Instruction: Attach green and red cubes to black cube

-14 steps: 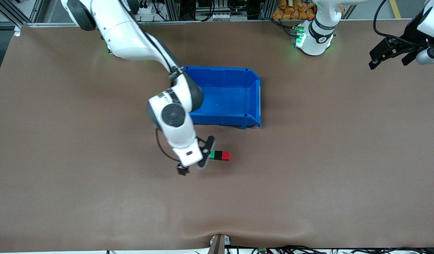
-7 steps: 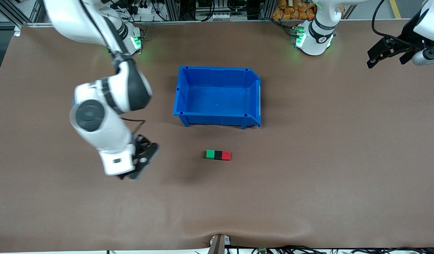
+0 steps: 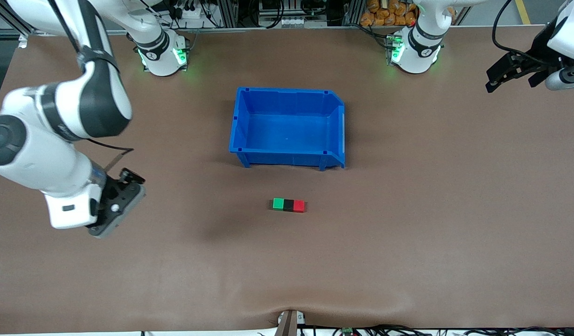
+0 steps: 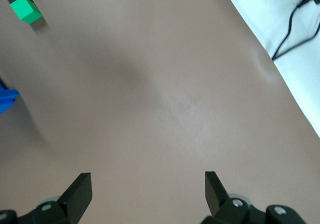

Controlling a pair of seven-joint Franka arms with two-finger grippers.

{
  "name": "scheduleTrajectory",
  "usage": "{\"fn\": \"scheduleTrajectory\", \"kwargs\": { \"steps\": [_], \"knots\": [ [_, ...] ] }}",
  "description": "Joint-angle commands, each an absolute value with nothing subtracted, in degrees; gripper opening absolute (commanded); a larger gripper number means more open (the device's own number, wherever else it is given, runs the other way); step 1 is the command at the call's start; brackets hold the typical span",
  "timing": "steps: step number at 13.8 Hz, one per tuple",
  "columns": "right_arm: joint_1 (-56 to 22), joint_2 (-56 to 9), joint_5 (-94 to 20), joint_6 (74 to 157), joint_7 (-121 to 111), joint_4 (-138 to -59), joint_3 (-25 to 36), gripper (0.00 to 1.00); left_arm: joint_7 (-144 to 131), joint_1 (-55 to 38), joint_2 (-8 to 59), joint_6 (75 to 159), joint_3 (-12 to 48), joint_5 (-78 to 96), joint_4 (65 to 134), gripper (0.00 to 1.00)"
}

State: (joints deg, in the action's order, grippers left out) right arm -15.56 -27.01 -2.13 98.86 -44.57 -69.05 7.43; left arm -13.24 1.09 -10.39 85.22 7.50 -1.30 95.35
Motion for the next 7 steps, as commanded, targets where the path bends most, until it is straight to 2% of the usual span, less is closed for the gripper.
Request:
{"fn": "scheduleTrajectory", "kwargs": {
  "steps": [1, 4, 7],
  "knots": [
    [-13.5, -22.2, -2.0, 96.9, -44.6, -72.2, 6.8, 1.0, -12.9, 1.1, -10.5, 84.4, 7.4, -1.8, 94.7, 1.0],
    [-10.4, -17.9, -1.1, 93.2, -41.8, -72.5, 6.9, 1.0, -12.6, 1.1, -10.5, 84.3, 7.4, -2.7, 94.7, 1.0],
    [-7.7, -11.8, -1.1, 92.9, -40.3, -77.8, 7.1, 1.0, -12.4, 1.1, -10.8, 83.9, 7.7, -2.8, 95.1, 1.0]
  ]
}}
